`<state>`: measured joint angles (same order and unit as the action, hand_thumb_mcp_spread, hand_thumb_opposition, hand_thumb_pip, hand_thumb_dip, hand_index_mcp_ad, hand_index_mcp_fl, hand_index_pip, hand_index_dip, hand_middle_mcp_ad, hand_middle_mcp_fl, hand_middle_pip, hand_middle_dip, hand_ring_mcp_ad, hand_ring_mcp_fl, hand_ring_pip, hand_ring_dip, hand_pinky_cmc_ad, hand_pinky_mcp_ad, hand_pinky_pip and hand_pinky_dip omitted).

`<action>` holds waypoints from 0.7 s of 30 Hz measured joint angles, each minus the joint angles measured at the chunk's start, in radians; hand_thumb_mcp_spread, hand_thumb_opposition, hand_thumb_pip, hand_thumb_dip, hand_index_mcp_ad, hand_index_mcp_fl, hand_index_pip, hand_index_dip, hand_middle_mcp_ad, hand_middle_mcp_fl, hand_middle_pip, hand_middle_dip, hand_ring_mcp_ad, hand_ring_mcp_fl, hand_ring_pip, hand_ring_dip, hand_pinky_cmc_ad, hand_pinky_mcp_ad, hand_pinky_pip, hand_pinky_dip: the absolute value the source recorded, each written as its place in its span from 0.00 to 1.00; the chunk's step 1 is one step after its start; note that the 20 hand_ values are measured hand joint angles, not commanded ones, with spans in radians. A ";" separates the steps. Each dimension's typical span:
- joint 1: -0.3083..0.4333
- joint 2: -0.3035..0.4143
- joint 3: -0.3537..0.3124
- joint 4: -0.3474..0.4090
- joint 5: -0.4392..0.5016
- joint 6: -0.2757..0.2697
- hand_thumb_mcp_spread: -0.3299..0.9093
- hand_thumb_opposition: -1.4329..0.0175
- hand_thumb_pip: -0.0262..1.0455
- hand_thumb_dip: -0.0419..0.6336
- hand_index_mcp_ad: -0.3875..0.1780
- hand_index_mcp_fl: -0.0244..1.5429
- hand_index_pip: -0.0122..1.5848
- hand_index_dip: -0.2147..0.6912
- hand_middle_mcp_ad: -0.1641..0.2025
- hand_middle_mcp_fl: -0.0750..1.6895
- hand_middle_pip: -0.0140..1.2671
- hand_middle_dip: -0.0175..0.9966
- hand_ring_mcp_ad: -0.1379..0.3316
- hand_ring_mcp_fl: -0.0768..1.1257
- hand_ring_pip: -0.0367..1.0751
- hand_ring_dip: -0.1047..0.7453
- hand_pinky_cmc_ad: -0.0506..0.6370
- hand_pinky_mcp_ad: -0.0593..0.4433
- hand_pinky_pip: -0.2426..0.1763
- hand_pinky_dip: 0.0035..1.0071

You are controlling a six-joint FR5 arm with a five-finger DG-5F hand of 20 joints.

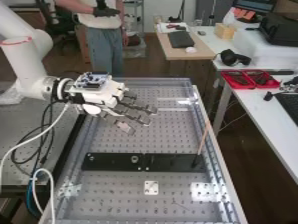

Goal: Grab the larger nut and place it in the white container

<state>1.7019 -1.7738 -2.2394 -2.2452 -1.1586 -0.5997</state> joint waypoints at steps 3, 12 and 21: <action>0.009 0.016 0.020 -0.067 -0.146 0.018 0.51 0.37 0.71 0.39 0.53 0.24 0.96 0.32 0.63 0.06 0.12 0.23 0.64 0.07 0.18 0.26 0.58 0.73 0.33 0.62; 0.027 0.032 0.076 -0.206 -0.470 0.042 0.51 0.37 0.71 0.38 0.53 0.24 0.96 0.32 0.63 0.06 0.12 0.23 0.62 0.07 0.17 0.26 0.58 0.74 0.33 0.60; 0.047 0.037 0.072 -0.247 -0.602 0.015 0.51 0.37 0.71 0.38 0.53 0.24 0.96 0.32 0.63 0.06 0.12 0.23 0.62 0.07 0.15 0.26 0.58 0.74 0.33 0.58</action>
<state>1.7484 -1.7366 -2.1671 -2.4923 -1.7609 -0.5845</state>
